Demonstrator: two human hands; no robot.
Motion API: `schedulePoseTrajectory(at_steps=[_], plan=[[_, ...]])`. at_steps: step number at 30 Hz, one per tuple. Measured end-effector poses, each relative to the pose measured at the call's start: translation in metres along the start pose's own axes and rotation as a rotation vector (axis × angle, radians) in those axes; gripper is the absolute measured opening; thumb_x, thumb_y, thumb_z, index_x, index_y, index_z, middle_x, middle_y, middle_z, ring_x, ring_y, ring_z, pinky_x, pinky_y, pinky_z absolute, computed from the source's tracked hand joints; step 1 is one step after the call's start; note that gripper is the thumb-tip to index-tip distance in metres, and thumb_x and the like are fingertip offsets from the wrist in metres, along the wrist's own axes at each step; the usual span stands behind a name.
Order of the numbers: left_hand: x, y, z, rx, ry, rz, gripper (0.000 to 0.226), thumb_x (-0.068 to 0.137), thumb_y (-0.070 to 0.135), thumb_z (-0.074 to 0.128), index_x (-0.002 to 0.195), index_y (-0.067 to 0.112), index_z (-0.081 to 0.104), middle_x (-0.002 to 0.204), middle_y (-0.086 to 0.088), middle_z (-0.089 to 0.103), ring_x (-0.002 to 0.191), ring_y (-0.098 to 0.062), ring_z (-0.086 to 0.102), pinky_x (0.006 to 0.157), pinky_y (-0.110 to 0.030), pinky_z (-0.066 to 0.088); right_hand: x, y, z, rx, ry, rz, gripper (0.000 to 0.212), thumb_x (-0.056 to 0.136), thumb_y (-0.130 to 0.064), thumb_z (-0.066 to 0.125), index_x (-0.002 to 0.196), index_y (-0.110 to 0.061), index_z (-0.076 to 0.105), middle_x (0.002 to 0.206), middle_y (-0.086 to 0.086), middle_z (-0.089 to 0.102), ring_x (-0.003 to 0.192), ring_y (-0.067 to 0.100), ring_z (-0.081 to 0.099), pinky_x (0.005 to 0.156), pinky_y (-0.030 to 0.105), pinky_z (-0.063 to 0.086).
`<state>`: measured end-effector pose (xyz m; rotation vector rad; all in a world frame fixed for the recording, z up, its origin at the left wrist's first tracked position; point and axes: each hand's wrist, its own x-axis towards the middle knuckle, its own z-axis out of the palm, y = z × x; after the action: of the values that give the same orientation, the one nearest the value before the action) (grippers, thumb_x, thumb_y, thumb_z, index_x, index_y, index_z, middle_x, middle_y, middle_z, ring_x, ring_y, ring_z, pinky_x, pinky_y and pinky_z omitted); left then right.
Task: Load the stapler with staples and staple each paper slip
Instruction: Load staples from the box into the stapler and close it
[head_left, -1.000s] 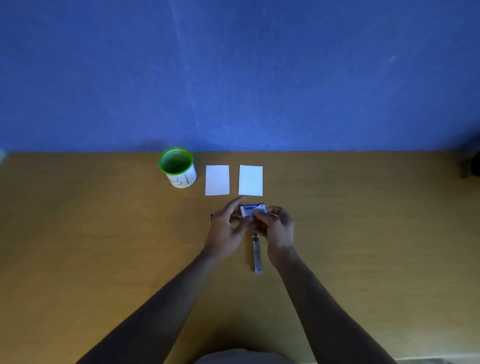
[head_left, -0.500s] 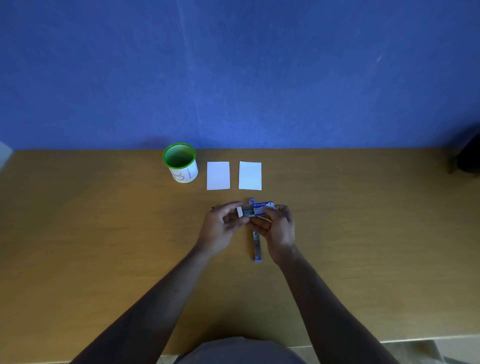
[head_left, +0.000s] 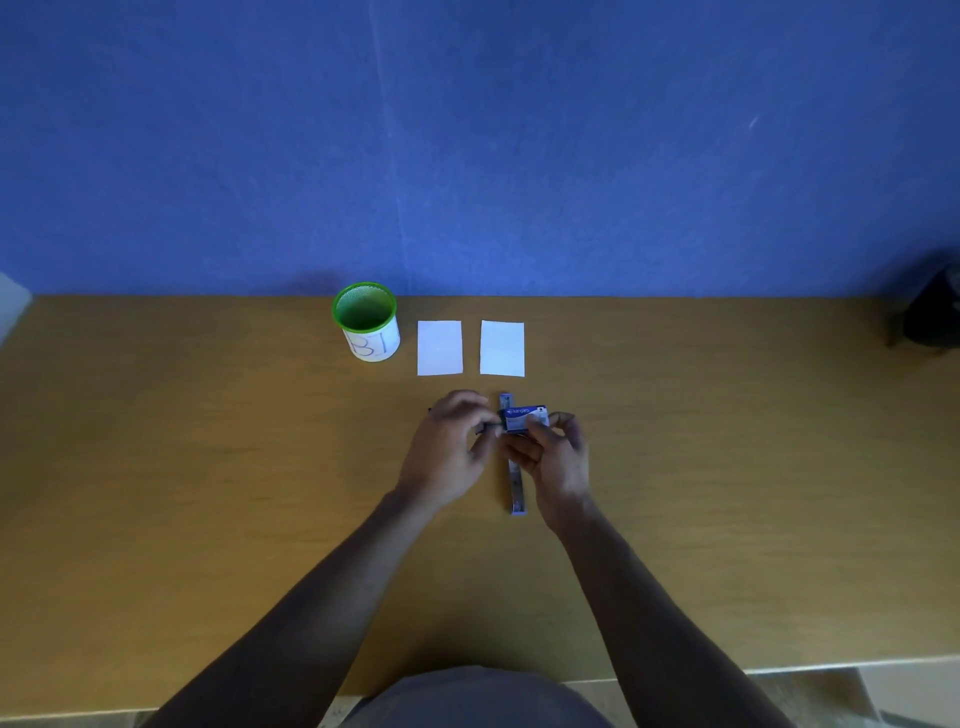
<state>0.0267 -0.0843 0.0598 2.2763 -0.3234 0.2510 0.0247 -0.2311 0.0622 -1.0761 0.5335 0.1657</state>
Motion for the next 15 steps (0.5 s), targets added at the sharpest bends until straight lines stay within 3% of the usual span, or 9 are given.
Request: schedulePoseTrajectory(at_steps=[5, 15], plan=[[0.003, 0.005, -0.003, 0.119, -0.026, -0.016, 0.018, 0.089, 0.018, 0.062, 0.103, 0.011, 0.072, 0.105, -0.002, 0.064, 0.098, -0.018, 0.058, 0.083, -0.033, 0.050, 0.002, 0.005, -0.001, 0.008, -0.021, -0.012, 0.016, 0.097, -0.006, 0.056, 0.090, -0.014, 0.044, 0.083, 0.016, 0.074, 0.072, 0.027, 0.074, 0.063, 0.034, 0.058], [0.015, 0.013, -0.010, 0.310, -0.124, -0.080, 0.016, 0.091, 0.017, 0.057, 0.096, 0.014, 0.072, 0.103, 0.001, 0.065, 0.098, -0.021, 0.057, 0.084, -0.037, 0.049, 0.008, 0.012, -0.001, -0.007, -0.039, -0.031, 0.018, 0.094, -0.007, 0.060, 0.088, -0.014, 0.045, 0.083, 0.018, 0.073, 0.075, 0.031, 0.073, 0.063, 0.036, 0.057]])
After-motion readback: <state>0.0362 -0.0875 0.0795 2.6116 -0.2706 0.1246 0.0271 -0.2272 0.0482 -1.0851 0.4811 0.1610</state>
